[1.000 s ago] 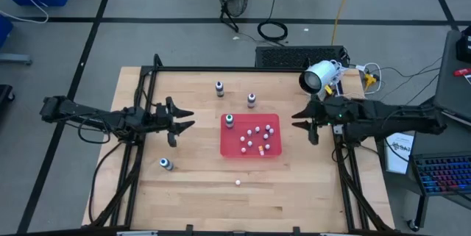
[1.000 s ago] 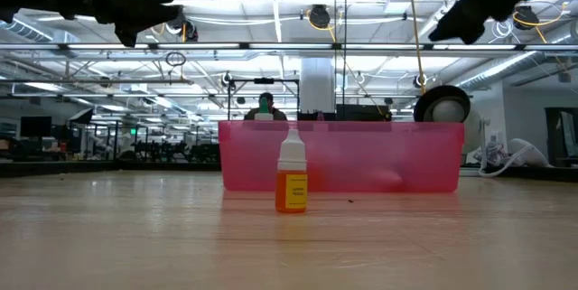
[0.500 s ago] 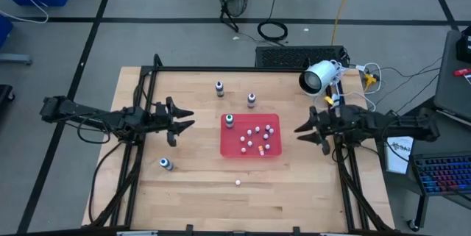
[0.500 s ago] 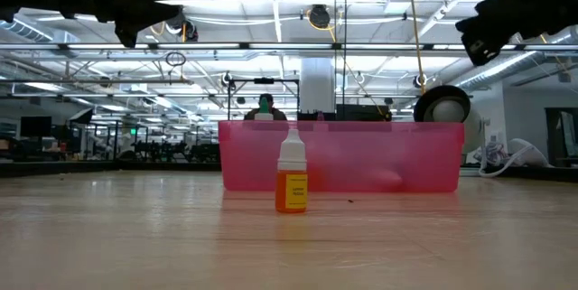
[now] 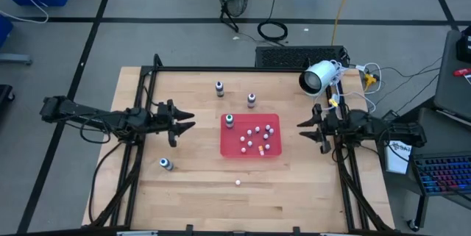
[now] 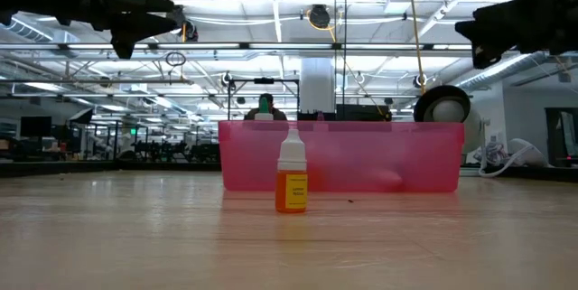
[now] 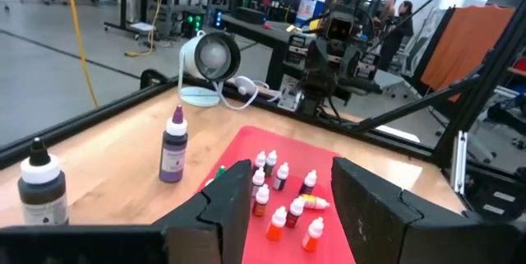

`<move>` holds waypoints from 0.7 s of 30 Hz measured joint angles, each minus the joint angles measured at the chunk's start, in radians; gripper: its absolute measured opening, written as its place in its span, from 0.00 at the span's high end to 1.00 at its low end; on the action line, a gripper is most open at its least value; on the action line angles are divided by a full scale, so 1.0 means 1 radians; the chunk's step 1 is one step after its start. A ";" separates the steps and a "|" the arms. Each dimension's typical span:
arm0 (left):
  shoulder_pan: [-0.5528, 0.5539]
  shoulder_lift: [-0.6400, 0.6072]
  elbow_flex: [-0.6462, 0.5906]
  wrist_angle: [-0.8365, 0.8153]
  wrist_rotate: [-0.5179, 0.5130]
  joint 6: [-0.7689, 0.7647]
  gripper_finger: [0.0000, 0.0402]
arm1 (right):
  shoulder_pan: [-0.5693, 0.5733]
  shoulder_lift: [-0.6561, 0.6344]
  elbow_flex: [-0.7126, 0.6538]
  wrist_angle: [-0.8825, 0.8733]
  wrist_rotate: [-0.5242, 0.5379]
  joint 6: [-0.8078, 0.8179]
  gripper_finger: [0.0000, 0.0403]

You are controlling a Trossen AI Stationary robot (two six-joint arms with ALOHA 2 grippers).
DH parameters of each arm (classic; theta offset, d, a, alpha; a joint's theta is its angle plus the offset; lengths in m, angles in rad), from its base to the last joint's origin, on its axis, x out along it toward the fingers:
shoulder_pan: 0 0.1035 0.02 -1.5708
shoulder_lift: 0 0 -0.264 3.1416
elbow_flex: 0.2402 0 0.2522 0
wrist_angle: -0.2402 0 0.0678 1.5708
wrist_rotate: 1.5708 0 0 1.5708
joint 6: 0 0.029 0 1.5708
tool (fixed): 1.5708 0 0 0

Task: Pick & Place food coloring
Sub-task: Put the small yellow food coloring bottle into the red bin

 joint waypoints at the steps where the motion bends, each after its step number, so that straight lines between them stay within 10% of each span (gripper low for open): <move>1: 0.000 0.000 0.000 -0.004 0.000 -0.003 0.58 | 0.000 -0.002 -0.017 0.022 0.000 -0.014 0.69; 12: -0.008 0.071 0.000 -0.008 0.034 -0.099 0.58 | 0.000 0.003 -0.112 0.127 0.001 -0.054 0.70; 21: -0.195 0.553 0.300 -0.138 0.000 -0.040 0.58 | 0.000 0.011 -0.114 0.106 0.001 -0.060 0.69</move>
